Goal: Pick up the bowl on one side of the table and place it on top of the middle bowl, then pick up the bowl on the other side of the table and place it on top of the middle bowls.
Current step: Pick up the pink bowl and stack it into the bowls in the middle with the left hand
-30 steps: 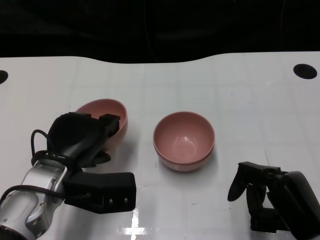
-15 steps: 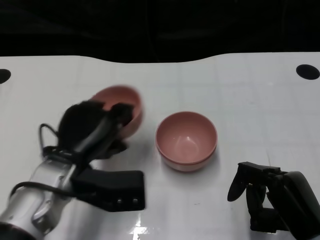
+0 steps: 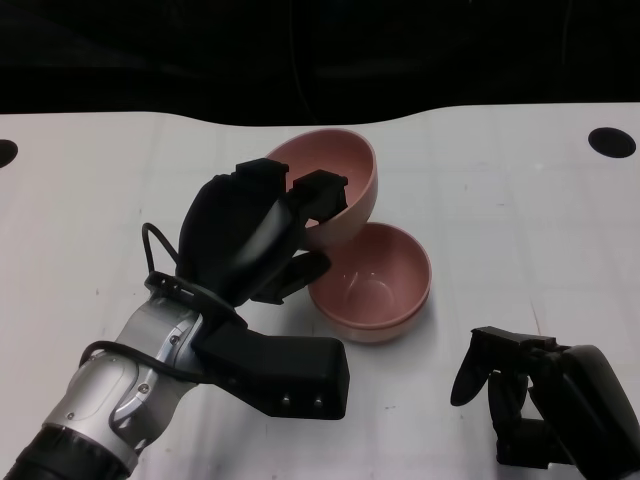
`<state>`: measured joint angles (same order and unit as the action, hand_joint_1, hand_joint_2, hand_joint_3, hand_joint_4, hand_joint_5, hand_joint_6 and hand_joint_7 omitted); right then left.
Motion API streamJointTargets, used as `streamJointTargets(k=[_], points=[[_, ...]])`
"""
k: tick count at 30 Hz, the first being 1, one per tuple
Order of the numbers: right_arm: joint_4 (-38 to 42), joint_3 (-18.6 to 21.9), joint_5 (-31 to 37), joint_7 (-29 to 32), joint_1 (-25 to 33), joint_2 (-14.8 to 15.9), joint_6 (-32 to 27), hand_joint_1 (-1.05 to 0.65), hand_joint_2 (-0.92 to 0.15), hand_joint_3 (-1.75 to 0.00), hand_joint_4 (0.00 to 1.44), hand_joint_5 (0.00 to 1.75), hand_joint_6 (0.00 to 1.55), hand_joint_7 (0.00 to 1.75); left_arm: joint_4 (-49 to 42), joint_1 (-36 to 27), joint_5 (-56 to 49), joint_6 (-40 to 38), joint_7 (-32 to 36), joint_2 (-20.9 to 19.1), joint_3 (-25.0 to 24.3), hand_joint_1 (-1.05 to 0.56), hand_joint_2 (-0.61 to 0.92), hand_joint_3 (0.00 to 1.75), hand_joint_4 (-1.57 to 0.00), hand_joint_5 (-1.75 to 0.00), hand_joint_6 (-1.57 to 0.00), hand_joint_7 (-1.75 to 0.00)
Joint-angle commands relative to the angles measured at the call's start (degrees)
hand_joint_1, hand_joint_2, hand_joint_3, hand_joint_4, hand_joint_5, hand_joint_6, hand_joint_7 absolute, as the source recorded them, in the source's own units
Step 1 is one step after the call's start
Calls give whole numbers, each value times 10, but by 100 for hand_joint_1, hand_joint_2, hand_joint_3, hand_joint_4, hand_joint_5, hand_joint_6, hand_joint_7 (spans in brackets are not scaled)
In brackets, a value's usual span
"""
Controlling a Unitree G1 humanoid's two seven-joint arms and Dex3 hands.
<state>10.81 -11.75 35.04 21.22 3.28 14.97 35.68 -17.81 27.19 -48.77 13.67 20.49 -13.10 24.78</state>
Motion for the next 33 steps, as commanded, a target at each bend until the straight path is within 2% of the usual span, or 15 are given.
streamJointTargets(k=[1, 4, 6, 12, 14, 17, 21, 23, 24, 27, 28, 29, 30, 31, 33], points=[[0, 3, -5, -2, 1, 4, 0, -10, -15, -165, 97, 175, 84, 152, -4, 5, 8, 8, -5, 0, 2, -20, 45, 111, -90, -175, -82, -144], [1, 3, -6, -4, 1, 3, 0, -10, -15, -165, 97, 175, 84, 152, -10, 8, 19, 16, -25, 1, 6, -20, 45, 113, -90, -175, -78, -152], [2, 3, -8, -6, 1, 3, 0, -10, -15, -166, 97, 175, 84, 152, -20, 12, 29, 25, -35, 5, 8, -19, 45, 109, -89, -175, -77, -155], [4, 3, -6, -5, 1, 2, -1, -10, -15, -166, 97, 175, 84, 153, -32, 16, 40, 34, -55, 11, 15, -19, 45, 105, -89, -175, -78, -154], [4, 2, -3, -3, 0, -1, -5, -11, -15, -166, 97, 175, 85, 154, -37, 16, 42, 28, -83, 17, 27, -23, 52, 102, -86, -175, -78, -147], [3, 1, -1, -2, 0, -1, -7, -10, -15, -166, 97, 175, 85, 155, -47, 18, 33, 23, -87, 22, 36, -24, 53, 94, -84, -175, -81, -136], [6, 2, 3, 3, -3, -1, -6, -11, -15, -166, 97, 175, 84, 155, -73, 24, 36, 16, -102, 31, 46, -23, 56, 86, -83, -175, -79, -133], [5, 1, 1, 1, -2, -2, -8, -11, -15, -165, 97, 175, 84, 154, -87, 28, 44, 20, -116, 33, 48, -23, 62, 78, -78, -175, -78, -126], [5, 1, 0, -1, -2, -2, -8, -11, -15, -165, 97, 175, 84, 153, -93, 30, 47, 24, -121, 34, 48, -24, 68, 66, -76, -166, -79, -112], [5, 1, -1, -2, -3, -1, -9, -11, -16, -165, 97, 175, 83, 152, -104, 35, 44, 20, -137, 34, 53, -25, 79, 47, -74, -147, -80, -91], [6, 1, 1, -1, -3, -1, -9, -11, -16, -165, 97, 175, 84, 152, -103, 39, 28, 8, -148, 31, 62, -28, 84, 37, -70, -129, -76, -74], [6, 1, 1, -1, -3, -1, -8, -11, -16, -165, 97, 175, 84, 152, -103, 42, 16, -2, -155, 28, 69, -33, 89, 34, -59, -96, -68, -45], [6, 1, 2, 0, -4, -1, -8, -11, -16, -165, 97, 175, 84, 152, -102, 44, 9, -9, -160, 27, 74, -35, 90, 33, -57, -83, -66, -33], [6, 1, 2, 0, -4, -1, -8, -11, -16, -165, 97, 175, 84, 151, -100, 44, 7, -13, -164, 26, 76, -37, 91, 32, -55, -75, -65, -26], [4, 1, 3, 0, -3, -1, -9, -12, -16, -164, 96, 175, 84, 151, -94, 46, -13, -29, -177, 21, 88, -37, 92, 31, -55, -71, -65, -21]])
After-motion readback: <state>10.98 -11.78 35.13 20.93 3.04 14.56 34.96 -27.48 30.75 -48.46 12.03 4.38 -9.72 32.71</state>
